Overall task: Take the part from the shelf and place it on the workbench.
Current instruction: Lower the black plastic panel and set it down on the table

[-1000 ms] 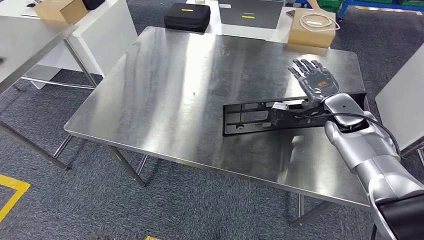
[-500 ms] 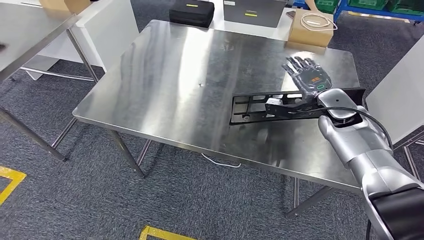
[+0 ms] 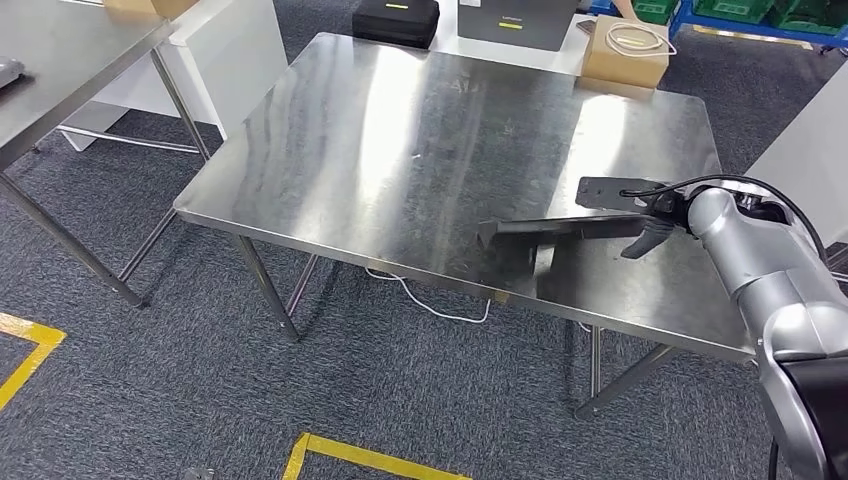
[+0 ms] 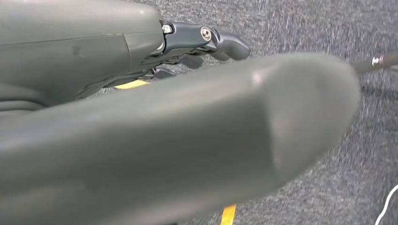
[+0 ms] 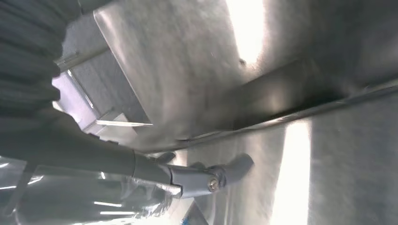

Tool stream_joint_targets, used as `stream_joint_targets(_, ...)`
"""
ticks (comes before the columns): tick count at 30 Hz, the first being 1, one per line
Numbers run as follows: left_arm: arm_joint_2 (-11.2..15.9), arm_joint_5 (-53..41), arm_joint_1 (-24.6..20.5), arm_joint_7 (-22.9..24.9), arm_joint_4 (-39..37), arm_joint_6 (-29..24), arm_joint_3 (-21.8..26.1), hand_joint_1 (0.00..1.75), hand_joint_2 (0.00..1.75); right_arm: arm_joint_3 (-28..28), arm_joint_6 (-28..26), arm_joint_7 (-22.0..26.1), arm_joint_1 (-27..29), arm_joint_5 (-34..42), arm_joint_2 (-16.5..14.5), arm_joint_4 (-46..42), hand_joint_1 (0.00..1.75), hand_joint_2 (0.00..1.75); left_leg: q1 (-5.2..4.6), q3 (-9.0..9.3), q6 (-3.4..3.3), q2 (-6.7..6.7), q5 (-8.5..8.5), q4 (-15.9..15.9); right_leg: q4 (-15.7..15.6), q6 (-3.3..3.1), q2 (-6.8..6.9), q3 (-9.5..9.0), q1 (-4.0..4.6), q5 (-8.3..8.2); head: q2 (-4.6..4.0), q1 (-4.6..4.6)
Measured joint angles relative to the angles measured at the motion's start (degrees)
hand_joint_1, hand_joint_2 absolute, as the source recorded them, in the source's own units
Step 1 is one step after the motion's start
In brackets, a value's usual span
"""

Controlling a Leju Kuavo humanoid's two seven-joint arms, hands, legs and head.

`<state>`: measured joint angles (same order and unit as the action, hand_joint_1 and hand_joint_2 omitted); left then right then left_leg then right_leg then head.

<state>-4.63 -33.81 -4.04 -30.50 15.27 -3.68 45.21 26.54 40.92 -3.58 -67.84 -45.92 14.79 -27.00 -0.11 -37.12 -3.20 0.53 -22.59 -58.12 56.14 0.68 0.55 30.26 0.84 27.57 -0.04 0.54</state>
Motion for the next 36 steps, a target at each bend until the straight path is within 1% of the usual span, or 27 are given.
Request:
stream_joint_targets(2, 0.1, 0.0, 0.0, 0.1, 0.0, -0.1, 0.0, 0.00, 0.00, -0.1, -0.4, -0.2, 0.3, 0.1, 0.1, 0.5, 0.00, 1.75, 0.00, -0.41, 0.15, 0.10, 0.76, 0.2, 0.0, 0.19, -0.20, 0.54, -0.18, -0.57, 0.00, 0.06)
stream_joint_targets(3, 0.1, 0.0, 0.0, 0.2, 0.0, -0.2, 0.0, 0.00, 0.00, -0.1, -1.2, -0.3, 0.5, 0.2, 0.1, 0.6, 0.00, 1.75, 0.03, -0.57, 0.46, 0.13, 1.17, 0.2, 0.1, 0.04, -0.25, 0.71, -0.15, -0.74, 0.00, 0.07)
stream_joint_targets(4, 0.2, 0.2, 0.0, 0.3, 0.0, -0.3, 0.0, 0.00, 0.00, -0.1, -2.3, -0.6, 0.7, 0.2, 0.1, 0.7, 0.00, 1.75, 0.03, -0.70, 0.43, 0.16, 1.30, 0.2, 0.1, 0.06, -0.29, 0.74, -0.16, -0.98, 0.00, 0.07)
stream_joint_targets(10, 0.5, 0.7, 0.3, 0.6, 0.0, -0.5, 0.0, 0.00, 0.00, 0.3, -7.6, -2.4, 1.1, 0.7, 0.2, 0.7, 0.00, 1.75, -0.16, -1.11, 0.08, 0.05, 1.60, 0.1, 0.2, 0.42, -0.25, 0.72, -0.41, -1.22, 0.00, 0.08)
stream_joint_targets(13, 0.5, 0.7, 0.3, 0.9, 0.0, -0.3, 0.0, 0.00, 0.00, 0.8, -8.8, -2.4, 1.2, 0.7, 0.6, 0.5, 0.00, 1.75, -0.24, -1.05, -0.44, 0.01, 1.97, 0.4, 0.2, 0.78, -0.23, 0.76, -0.53, -1.30, 0.00, 0.10)
stream_joint_targets(14, 0.5, 0.7, 0.2, 1.0, 0.0, -0.3, 0.1, 0.00, 0.00, 1.0, -9.1, -2.3, 1.2, 0.7, 0.9, 0.4, 0.00, 1.75, -0.13, -0.95, -0.72, 0.08, 2.28, 0.8, 0.7, 0.83, -0.27, 0.99, -0.52, -0.88, 0.00, 0.11)
stream_joint_targets(15, 0.4, 0.7, 0.2, 1.0, 0.0, -0.3, 0.1, 0.00, 0.00, 1.3, -9.4, -2.3, 1.3, 0.8, 1.3, 0.3, 0.00, 1.75, 0.00, -0.93, -0.99, 0.16, 2.56, 1.1, 1.9, 0.70, -0.32, 1.54, -0.51, 0.15, 0.00, 0.06)
stream_joint_targets(16, 0.4, 0.7, 0.2, 1.1, 0.1, -0.2, 0.1, 0.00, 0.00, 1.4, -9.6, -2.2, 1.5, 1.0, 1.7, 0.2, 0.00, 1.75, 0.14, -0.99, -1.24, 0.24, 2.82, 1.4, 4.3, 0.48, -0.37, 2.54, -0.56, 1.76, 0.00, 0.02)
stream_joint_targets(18, 0.4, 0.7, 0.1, 1.2, 0.2, -0.2, 0.1, 0.00, 0.00, 1.9, -9.8, -2.0, 2.0, 1.4, 2.4, 0.2, 0.00, 1.75, 0.12, -1.51, -1.43, 0.25, 3.16, 1.5, 11.5, 0.18, -0.43, 5.45, -0.96, 5.62, 0.00, -0.06)
stream_joint_targets(19, 0.3, 0.7, 0.1, 1.2, 0.2, -0.1, 0.1, 0.00, 0.00, 2.2, -9.8, -2.0, 2.4, 1.6, 2.7, 0.2, 0.00, 1.75, 0.13, -1.83, -1.39, 0.25, 3.35, 1.5, 14.7, 0.36, -0.44, 6.63, -1.21, 6.93, 0.00, -0.05)
stream_joint_targets(20, 0.3, 0.7, 0.1, 1.3, 0.2, -0.1, 0.2, 0.00, 0.00, 2.5, -9.8, -2.0, 2.8, 1.9, 2.9, 0.2, 0.00, 1.75, 0.15, -2.17, -1.27, 0.25, 3.59, 1.4, 16.2, 0.81, -0.43, 6.97, -1.46, 7.39, 0.00, -0.06)
stream_joint_targets(21, 0.3, 0.8, 0.2, 1.3, 0.2, 0.0, 0.3, 0.00, 0.00, 2.9, -9.8, -2.0, 3.1, 2.2, 3.1, 0.2, 0.00, 1.75, 0.20, -2.53, -1.07, 0.25, 3.87, 1.4, 15.5, 1.47, -0.42, 6.25, -1.74, 6.97, 0.00, -0.06)
stream_joint_targets(22, 0.2, 0.7, 0.2, 1.3, 0.2, 0.0, 0.4, 0.00, 0.00, 3.2, -9.8, -2.1, 3.3, 2.5, 3.3, 0.2, 0.00, 1.75, 0.28, -2.88, -0.81, 0.26, 4.18, 1.4, 12.4, 2.23, -0.41, 4.37, -2.05, 5.82, 0.00, -0.04)
stream_joint_targets(23, 0.2, 0.7, 0.1, 1.4, 0.2, 0.1, 0.5, 0.00, 0.00, 3.5, -9.8, -2.1, 3.3, 2.6, 3.4, 0.1, 0.00, 1.75, 0.33, -3.18, -0.47, 0.27, 4.50, 1.4, 8.0, 2.89, -0.37, 1.81, -2.36, 4.59, 0.00, -0.05)
stream_joint_targets(24, 0.2, 0.7, 0.1, 1.4, 0.3, 0.1, 0.5, 0.00, 0.00, 3.8, -9.9, -2.2, 3.3, 2.9, 3.6, -0.1, 0.00, 1.75, 0.38, -3.42, -0.04, 0.27, 4.89, 1.5, 4.3, 3.27, -0.41, -0.44, -2.41, 3.39, 0.00, -0.05)
stream_joint_targets(25, 0.1, 0.7, 0.1, 1.4, 0.4, 0.2, 0.6, 0.00, 0.00, 4.1, -9.9, -2.2, 3.3, 3.1, 3.8, -0.2, 0.00, 1.75, 0.38, -3.52, 0.39, 0.29, 5.26, 1.5, 1.7, 3.38, -0.46, -1.83, -2.27, 2.54, 0.00, -0.04)
stream_joint_targets(26, 0.1, 0.6, 0.1, 1.5, 0.5, 0.2, 0.6, 0.00, 0.00, 4.3, -9.8, -2.2, 3.4, 3.4, 4.0, -0.3, 0.00, 1.75, 0.34, -3.54, 0.76, 0.26, 5.71, 1.6, 0.6, 3.25, -0.52, -2.28, -2.01, 2.06, 0.00, 0.03)
stream_joint_targets(27, 0.1, 0.5, 0.2, 1.5, 0.6, 0.3, 0.6, 0.00, 0.00, 4.6, -9.6, -2.1, 3.4, 3.7, 4.2, -0.4, 0.00, 1.75, 0.33, -3.53, 1.10, 0.22, 6.19, 1.8, 0.7, 2.96, -0.60, -1.95, -1.63, 1.65, 0.00, 0.13)
stream_joint_targets(28, 0.0, 0.5, 0.2, 1.5, 0.6, 0.4, 0.7, 0.00, 0.00, 4.9, -9.3, -2.1, 3.5, 4.0, 4.5, -0.4, 0.00, 1.75, 0.32, -3.55, 1.39, 0.17, 6.65, 2.0, 0.6, 2.55, -0.58, -1.48, -1.61, 1.26, 0.00, 0.25)
stream_joint_targets(29, 0.0, 0.4, 0.3, 1.6, 0.6, 0.5, 0.7, 0.00, 0.00, 5.3, -9.0, -2.1, 3.5, 4.2, 4.6, -0.5, 0.00, 1.75, 0.44, -3.84, 1.67, 0.08, 6.61, 2.1, 0.4, 2.03, -0.51, -1.26, -1.93, 0.74, 0.00, 0.39)
stream_joint_targets(30, 0.0, 0.4, 0.3, 1.6, 0.6, 0.5, 0.7, 0.00, 0.00, 5.6, -9.0, -2.2, 3.5, 4.3, 4.7, -0.6, 0.00, 1.75, 0.58, -4.33, 1.97, -0.01, 5.49, 1.5, 0.1, 1.30, -0.45, -0.95, -2.23, 0.10, 0.00, 0.50)
stream_joint_targets(31, 0.0, 0.4, 0.4, 1.6, 0.6, 0.5, 0.7, 0.00, 0.00, 5.8, -9.2, -2.3, 3.5, 4.4, 4.7, -0.8, 0.00, 1.75, 0.73, -5.15, 2.27, -0.12, 3.30, -0.4, -0.1, 0.57, -0.40, -0.56, -2.59, -0.62, 0.00, 0.64)
stream_joint_targets(32, 0.0, 0.4, 0.4, 1.6, 0.6, 0.5, 0.7, 0.00, 0.00, 6.1, -9.7, -2.6, 3.5, 4.5, 4.7, -1.0, 0.00, 1.75, 0.90, -6.24, 2.53, -0.27, 0.37, -3.8, -0.2, 0.02, -0.36, -0.13, -2.76, -1.22, 0.00, 0.73)
stream_joint_targets(33, 0.0, 0.4, 0.4, 1.5, 0.7, 0.5, 0.8, 0.00, 0.00, 6.3, -10.1, -2.9, 3.5, 4.6, 4.7, -1.2, 0.00, 1.75, 1.02, -7.34, 2.80, -0.40, -2.55, -8.1, -0.1, -0.31, -0.35, 0.42, -2.71, -1.67, 0.00, 0.80)
stream_joint_targets(34, 0.0, 0.5, 0.4, 1.5, 0.7, 0.5, 0.9, 0.00, 0.00, 6.5, -10.5, -3.2, 3.5, 4.6, 4.7, -1.3, 0.00, 1.75, 1.19, -8.20, 3.10, -0.51, -4.64, -12.2, -0.1, -0.31, -0.33, 0.87, -2.70, -1.97, 0.00, 0.82)
stream_joint_targets(35, 0.0, 0.5, 0.4, 1.5, 0.7, 0.5, 0.9, 0.00, 0.00, 6.7, -10.6, -3.5, 3.5, 4.6, 4.8, -1.3, 0.00, 1.75, 1.44, -8.36, 3.38, -0.57, -5.67, -14.9, 0.0, -0.16, -0.32, 1.23, -2.74, -2.18, 0.00, 0.80)
stream_joint_targets(36, 0.0, 0.5, 0.4, 1.4, 0.7, 0.5, 1.0, 0.00, 0.00, 6.9, -10.7, -3.7, 3.5, 4.6, 4.8, -1.3, 0.00, 1.75, 1.75, -7.44, 3.65, -0.57, -5.67, -15.3, 0.1, 0.08, -0.31, 1.52, -2.86, -2.34, 0.00, 0.80)
